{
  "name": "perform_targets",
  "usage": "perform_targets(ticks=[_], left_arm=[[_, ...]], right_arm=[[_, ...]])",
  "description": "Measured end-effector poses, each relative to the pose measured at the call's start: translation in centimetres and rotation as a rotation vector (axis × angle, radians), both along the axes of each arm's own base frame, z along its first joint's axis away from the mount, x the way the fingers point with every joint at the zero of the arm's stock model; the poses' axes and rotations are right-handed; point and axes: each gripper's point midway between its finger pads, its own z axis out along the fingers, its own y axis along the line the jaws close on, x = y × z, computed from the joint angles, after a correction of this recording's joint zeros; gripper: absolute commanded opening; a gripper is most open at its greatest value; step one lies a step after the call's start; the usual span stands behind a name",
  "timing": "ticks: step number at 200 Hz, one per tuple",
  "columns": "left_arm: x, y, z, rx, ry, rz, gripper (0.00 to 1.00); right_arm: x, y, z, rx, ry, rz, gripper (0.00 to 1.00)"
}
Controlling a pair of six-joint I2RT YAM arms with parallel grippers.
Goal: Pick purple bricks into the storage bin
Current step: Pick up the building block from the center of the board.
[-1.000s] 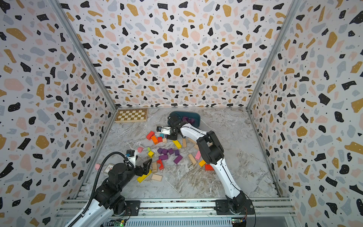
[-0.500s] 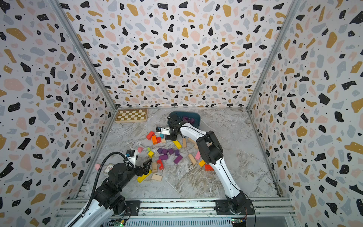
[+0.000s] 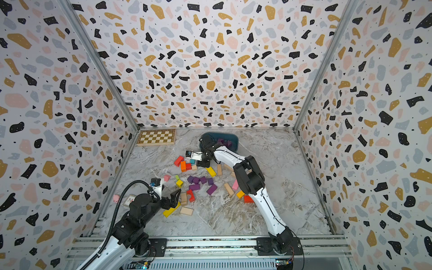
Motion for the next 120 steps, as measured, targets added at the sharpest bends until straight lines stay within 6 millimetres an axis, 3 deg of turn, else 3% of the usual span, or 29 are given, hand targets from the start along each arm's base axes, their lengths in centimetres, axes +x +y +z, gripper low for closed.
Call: perform_targets(ticks=[61,120], left_arm=[[0.02,-0.01,-0.02,0.0,0.001,0.0,0.99],[0.02,-0.01,-0.01,0.0,0.0,0.0,0.99]], right_arm=[[0.08,-0.14,0.1,-0.004,0.002,-0.004,0.24],[0.27,-0.27,0.2,-0.007,0.001,-0.013,0.2]])
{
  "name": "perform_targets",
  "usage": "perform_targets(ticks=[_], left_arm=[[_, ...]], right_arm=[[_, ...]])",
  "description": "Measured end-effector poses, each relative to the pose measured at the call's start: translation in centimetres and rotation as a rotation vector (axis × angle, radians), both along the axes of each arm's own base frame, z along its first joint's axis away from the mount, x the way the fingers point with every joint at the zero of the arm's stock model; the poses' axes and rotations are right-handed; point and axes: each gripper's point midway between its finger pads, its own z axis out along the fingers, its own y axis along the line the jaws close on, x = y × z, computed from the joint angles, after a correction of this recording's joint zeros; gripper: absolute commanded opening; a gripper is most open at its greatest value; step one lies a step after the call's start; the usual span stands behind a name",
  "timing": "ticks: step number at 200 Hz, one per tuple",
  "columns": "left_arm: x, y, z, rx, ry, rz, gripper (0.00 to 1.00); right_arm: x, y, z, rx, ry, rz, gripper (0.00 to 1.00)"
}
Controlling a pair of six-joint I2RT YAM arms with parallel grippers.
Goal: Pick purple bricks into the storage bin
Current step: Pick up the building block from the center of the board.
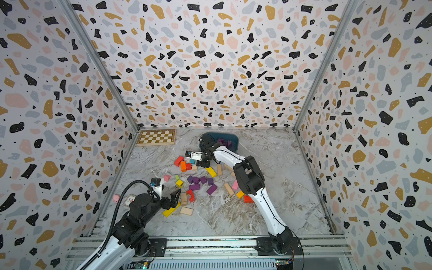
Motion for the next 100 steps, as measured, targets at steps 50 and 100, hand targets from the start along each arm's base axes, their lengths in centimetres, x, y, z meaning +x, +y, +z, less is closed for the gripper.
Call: perform_targets(ticks=[50,100], left_arm=[[0.0,0.0,0.0,0.0,0.0,0.0,0.99],[0.0,0.0,0.0,0.001,0.0,0.0,0.99]], right_arm=[[-0.1,0.0,0.3,0.004,0.012,-0.008,0.2],[-0.1,0.1,3.1,0.03,-0.015,-0.006,0.2]])
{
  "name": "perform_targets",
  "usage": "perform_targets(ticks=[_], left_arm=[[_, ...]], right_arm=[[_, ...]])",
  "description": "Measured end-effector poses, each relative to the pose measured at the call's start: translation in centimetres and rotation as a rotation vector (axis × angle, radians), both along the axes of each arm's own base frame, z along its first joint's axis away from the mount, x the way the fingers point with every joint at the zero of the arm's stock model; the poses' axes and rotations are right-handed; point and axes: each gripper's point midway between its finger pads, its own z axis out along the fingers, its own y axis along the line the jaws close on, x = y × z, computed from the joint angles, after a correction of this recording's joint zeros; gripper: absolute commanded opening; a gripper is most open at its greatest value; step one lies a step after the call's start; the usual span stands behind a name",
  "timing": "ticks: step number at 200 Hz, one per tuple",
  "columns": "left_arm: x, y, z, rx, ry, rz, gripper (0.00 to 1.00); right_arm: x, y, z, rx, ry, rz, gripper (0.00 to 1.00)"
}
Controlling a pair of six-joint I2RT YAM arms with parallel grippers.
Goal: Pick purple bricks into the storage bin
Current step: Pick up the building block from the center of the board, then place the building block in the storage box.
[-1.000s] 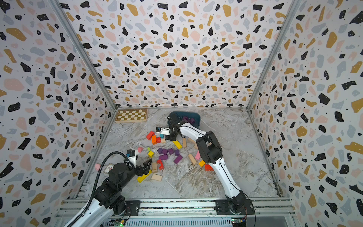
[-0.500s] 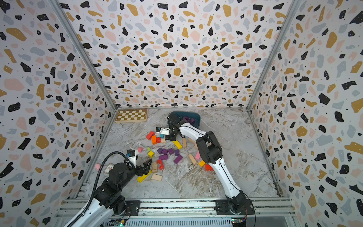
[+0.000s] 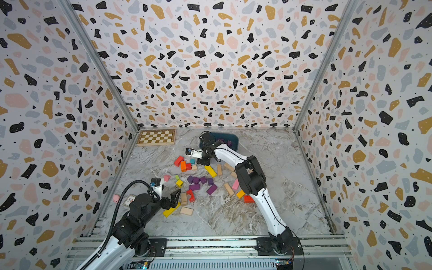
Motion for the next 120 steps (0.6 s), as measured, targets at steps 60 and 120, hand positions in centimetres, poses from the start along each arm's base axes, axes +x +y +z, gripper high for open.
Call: perform_targets(ticks=[60,120], left_arm=[[0.0,0.0,0.0,0.0,0.0,0.0,0.99],[0.0,0.0,0.0,0.0,0.0,0.0,0.99]], right_arm=[[0.1,0.1,9.0,0.124,-0.099,0.016,0.2],[3.2,-3.3,12.3,0.161,-0.151,-0.05,0.2]])
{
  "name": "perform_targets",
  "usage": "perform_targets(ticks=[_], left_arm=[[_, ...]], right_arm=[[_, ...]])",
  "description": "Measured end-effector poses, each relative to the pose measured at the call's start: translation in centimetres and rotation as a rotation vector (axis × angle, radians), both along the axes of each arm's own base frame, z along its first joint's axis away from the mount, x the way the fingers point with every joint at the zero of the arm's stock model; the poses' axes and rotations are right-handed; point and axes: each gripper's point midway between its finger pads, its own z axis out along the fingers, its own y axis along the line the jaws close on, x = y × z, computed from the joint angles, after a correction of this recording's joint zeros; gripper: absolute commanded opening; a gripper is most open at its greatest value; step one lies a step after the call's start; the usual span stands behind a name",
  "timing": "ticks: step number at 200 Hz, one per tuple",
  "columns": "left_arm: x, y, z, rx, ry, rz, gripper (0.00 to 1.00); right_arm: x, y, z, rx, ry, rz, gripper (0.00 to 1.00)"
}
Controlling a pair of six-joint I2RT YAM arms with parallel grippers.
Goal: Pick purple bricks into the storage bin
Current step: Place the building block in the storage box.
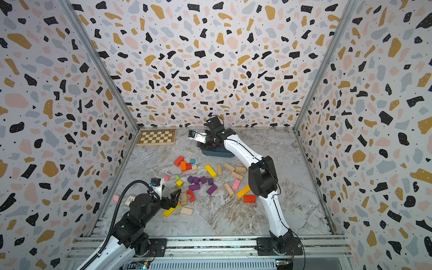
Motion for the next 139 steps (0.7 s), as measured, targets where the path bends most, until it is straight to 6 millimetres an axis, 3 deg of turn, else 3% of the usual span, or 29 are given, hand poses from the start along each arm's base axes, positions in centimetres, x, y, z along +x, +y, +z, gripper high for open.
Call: perform_targets(ticks=[65,139], left_arm=[[0.0,0.0,-0.1,0.002,0.002,0.0,0.99],[0.0,0.0,-0.4,0.008,0.014,0.0,0.99]], right_arm=[[5.2,-7.0,-0.7,-0.027,-0.009,-0.134,0.2],[6.6,-9.0,-3.9,-0.06,0.025,-0.152,0.2]])
